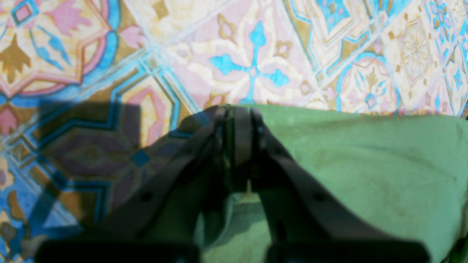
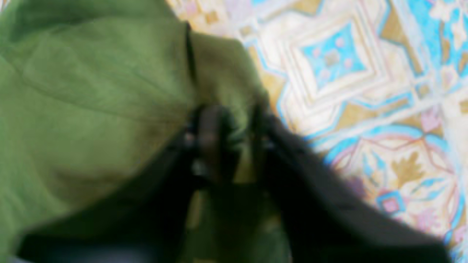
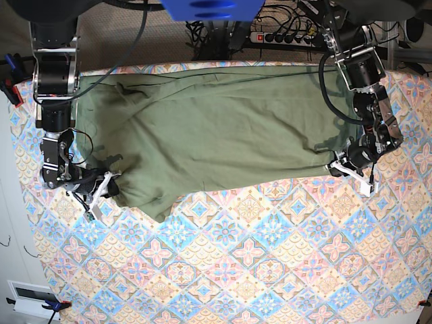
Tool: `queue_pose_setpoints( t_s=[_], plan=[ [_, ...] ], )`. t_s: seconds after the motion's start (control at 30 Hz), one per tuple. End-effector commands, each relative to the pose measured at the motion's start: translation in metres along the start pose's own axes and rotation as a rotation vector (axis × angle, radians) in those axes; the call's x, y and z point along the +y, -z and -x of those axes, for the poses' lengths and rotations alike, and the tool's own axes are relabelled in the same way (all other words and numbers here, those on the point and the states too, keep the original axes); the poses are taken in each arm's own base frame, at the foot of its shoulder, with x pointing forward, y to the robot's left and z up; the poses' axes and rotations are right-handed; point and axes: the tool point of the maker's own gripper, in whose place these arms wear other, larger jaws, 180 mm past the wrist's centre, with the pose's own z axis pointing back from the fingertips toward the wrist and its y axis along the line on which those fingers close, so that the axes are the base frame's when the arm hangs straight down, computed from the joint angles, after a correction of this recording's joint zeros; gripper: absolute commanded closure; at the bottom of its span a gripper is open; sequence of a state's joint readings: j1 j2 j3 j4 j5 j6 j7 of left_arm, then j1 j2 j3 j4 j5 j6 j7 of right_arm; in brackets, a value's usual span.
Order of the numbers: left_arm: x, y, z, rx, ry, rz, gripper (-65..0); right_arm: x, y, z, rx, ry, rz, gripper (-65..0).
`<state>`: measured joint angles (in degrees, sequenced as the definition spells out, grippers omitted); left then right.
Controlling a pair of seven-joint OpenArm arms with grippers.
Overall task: Layout the t-shirt on the table in an organized manner, then fold the t-shirt properly
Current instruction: 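Grasp the shirt's open edge with both grippers and fold it over lengthwise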
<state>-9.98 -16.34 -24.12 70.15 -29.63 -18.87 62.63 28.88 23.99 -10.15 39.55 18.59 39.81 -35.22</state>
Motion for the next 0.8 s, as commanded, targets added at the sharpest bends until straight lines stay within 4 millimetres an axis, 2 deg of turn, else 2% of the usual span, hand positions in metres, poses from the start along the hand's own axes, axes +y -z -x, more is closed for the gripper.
queue_pose_setpoints(
  t_s=[0.0, 0.07, 0.13, 0.27, 0.4, 0.53, 0.77],
  plan=[
    [-0.002, -0.007, -0.023, -0.057, 0.022, 0.006, 0.0, -0.009, -0.007, -0.007, 0.007, -0.020, 0.020, -2.9],
    [-0.004, -0.009, -0.027, -0.070, 0.028, 0.007, 0.0, -0.007, -0.007, -0.003, 0.006, -0.015, 0.015, -3.1],
    [-0.006, -0.012, -0.029, -0.084, 0.041, 0.007, 0.0, -0.009, -0.012, -0.008, -0.032, -0.007, 0.025, -3.3],
    [-0.015, -0.026, -0.042, -0.138, 0.091, 0.007, 0.0, -0.021, -0.035, -0.016, -0.091, 0.018, 0.072, -3.3],
    [-0.024, -0.035, -0.049, -0.175, 0.110, 0.027, 0.0, -0.024, -0.054, -0.018, -0.102, -0.010, 0.111, -3.3],
    [-0.029, -0.042, -0.048, -0.193, 0.087, 0.079, 0.0, -0.024, -0.070, -0.014, -0.109, -0.035, 0.147, -3.3],
    [-0.027, -0.063, -0.030, -0.192, 0.116, 0.097, 0.0, -0.033, -0.106, 0.012, -0.075, -0.033, 0.235, -3.3]
  ],
)
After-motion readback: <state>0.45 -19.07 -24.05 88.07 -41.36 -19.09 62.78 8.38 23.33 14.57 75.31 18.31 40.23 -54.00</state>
